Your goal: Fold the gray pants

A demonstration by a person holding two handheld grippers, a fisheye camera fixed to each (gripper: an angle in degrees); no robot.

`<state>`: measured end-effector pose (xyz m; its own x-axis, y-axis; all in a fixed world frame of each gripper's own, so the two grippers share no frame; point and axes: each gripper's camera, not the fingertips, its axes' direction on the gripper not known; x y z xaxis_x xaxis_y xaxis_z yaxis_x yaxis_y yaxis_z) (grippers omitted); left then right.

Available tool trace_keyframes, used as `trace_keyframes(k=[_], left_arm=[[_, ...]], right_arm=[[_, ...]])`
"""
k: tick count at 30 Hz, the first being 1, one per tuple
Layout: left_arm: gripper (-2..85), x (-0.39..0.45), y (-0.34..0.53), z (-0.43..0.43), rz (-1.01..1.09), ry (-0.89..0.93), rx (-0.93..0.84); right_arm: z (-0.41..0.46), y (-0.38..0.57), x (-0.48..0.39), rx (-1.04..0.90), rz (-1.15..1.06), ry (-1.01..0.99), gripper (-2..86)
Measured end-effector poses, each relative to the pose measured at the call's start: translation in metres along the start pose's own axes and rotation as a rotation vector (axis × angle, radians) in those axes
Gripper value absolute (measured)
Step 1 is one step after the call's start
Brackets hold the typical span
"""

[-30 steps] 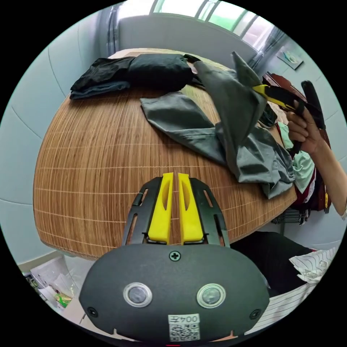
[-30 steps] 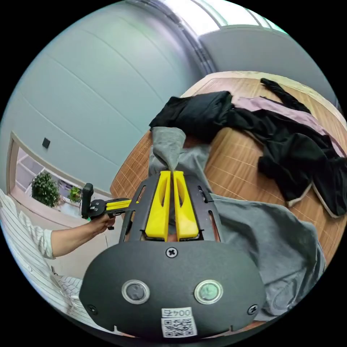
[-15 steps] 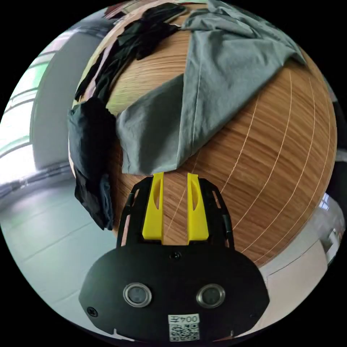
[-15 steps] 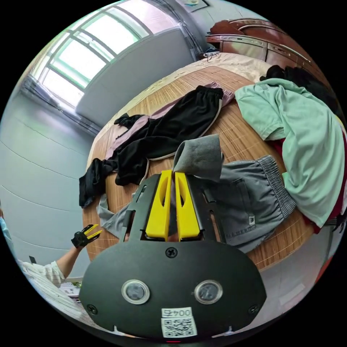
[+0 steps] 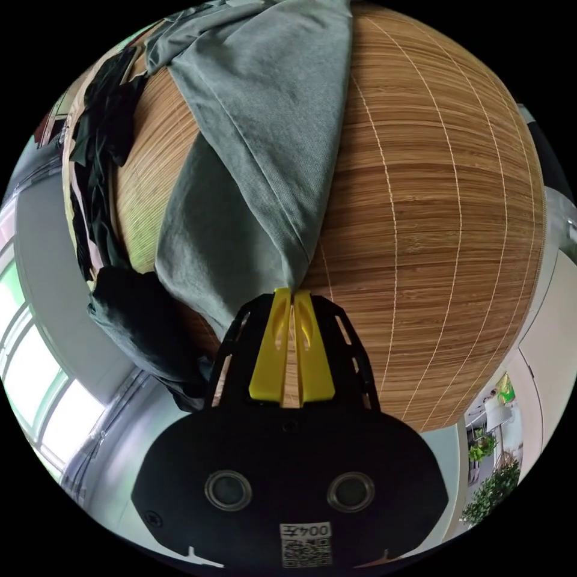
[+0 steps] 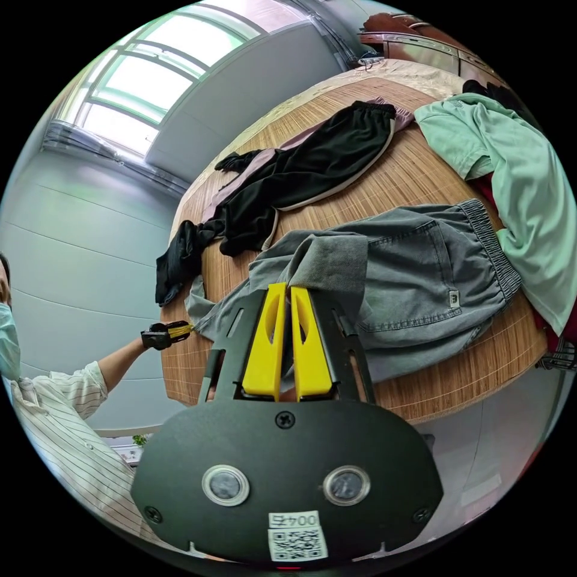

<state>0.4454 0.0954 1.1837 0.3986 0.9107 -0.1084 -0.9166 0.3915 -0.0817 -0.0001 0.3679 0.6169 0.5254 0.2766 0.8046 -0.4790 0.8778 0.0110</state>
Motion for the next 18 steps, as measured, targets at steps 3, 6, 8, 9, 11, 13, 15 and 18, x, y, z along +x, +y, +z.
trace_keyframes(k=[3, 6, 8, 9, 11, 13, 15, 18], left_arm=[[1.0, -0.029, -0.001, -0.013, -0.015, 0.209, 0.025], [0.7, -0.077, 0.030, -0.052, -0.078, 0.612, 0.192], [0.7, -0.108, 0.060, -0.077, -0.106, 0.812, 0.352], [0.6, -0.131, 0.082, -0.086, -0.121, 0.954, 0.468], [0.6, -0.160, 0.110, -0.081, -0.137, 1.129, 0.579], [0.6, -0.179, 0.125, -0.049, -0.179, 1.232, 0.555], [0.6, -0.186, 0.129, 0.029, -0.320, 1.301, 0.378], [0.4, -0.171, 0.125, 0.134, -0.494, 1.286, 0.159]], right_arm=[[-0.003, 0.003, -0.002, -0.004, -0.012, 0.023, 1.4], [-0.008, 0.008, -0.004, 0.006, -0.024, 0.036, 1.4], [-0.009, 0.012, -0.004, 0.013, -0.029, 0.030, 1.4], [-0.008, 0.013, -0.004, 0.011, -0.028, 0.032, 1.5], [-0.002, 0.018, -0.005, 0.004, -0.019, 0.039, 1.6], [0.003, 0.022, -0.006, 0.003, -0.015, 0.040, 1.8], [0.010, 0.027, -0.009, 0.007, -0.020, 0.032, 2.1], [0.024, 0.036, -0.023, 0.015, -0.055, 0.068, 3.1]])
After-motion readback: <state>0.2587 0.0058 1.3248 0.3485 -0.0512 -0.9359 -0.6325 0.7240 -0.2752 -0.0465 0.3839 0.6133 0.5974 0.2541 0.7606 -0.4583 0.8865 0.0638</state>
